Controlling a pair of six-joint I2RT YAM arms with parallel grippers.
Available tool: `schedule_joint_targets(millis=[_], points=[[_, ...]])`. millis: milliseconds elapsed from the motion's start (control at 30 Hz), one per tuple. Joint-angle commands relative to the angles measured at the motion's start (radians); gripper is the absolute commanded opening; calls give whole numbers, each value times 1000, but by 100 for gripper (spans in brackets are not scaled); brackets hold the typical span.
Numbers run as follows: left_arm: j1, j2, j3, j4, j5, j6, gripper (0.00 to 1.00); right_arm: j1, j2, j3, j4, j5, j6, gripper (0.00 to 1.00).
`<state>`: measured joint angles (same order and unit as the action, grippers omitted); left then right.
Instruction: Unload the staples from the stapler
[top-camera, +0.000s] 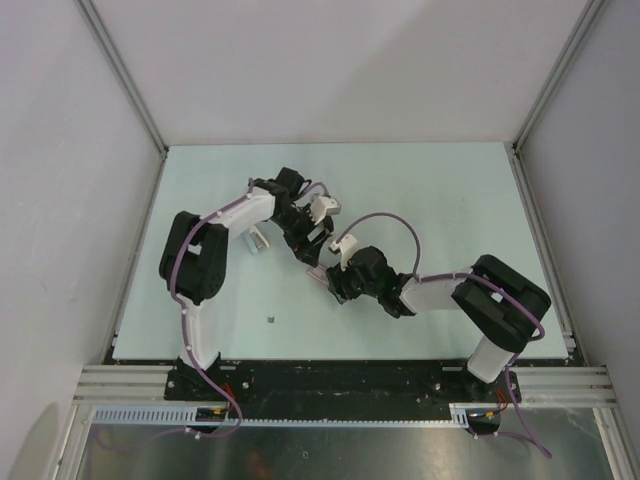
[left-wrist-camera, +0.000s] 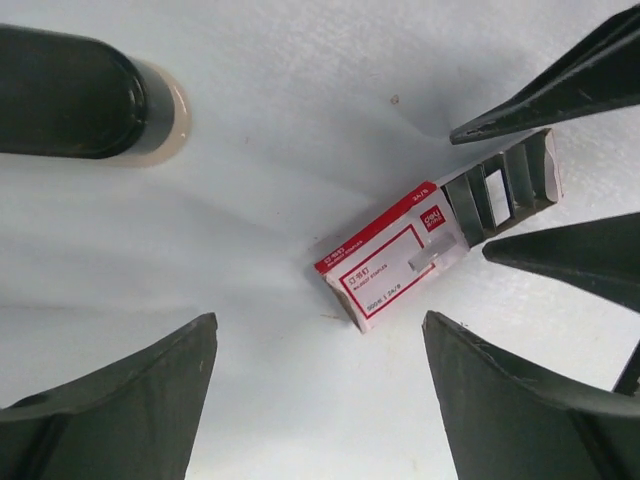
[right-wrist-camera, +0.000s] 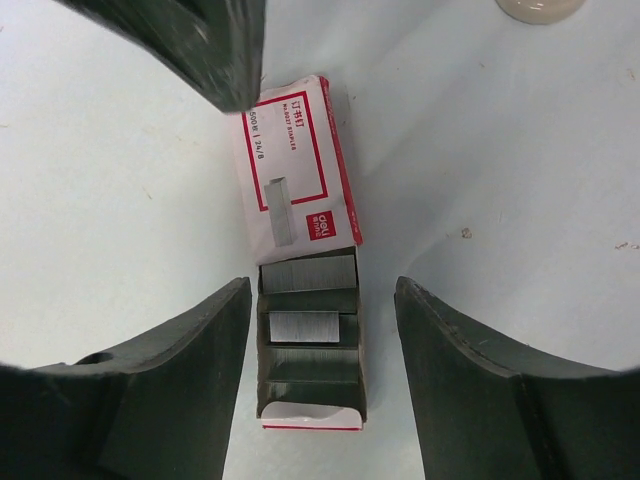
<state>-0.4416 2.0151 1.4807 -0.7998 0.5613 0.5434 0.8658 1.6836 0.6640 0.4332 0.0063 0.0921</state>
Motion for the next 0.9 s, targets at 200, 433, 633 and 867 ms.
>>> schedule_joint_targets(millis=[200, 433, 633, 867], points=[[-29, -106, -83, -38, 18, 348, 99, 56, 6, 14, -103, 63, -4, 64], [-71, -73, -126, 48, -91, 343, 99, 83, 6, -1, -103, 126, 2, 60], [-91, -49, -148, 100, -172, 343, 99, 98, -2, -17, -97, 148, -6, 52], [-104, -8, -147, 129, -238, 341, 99, 119, 1, -27, -107, 155, -12, 47]])
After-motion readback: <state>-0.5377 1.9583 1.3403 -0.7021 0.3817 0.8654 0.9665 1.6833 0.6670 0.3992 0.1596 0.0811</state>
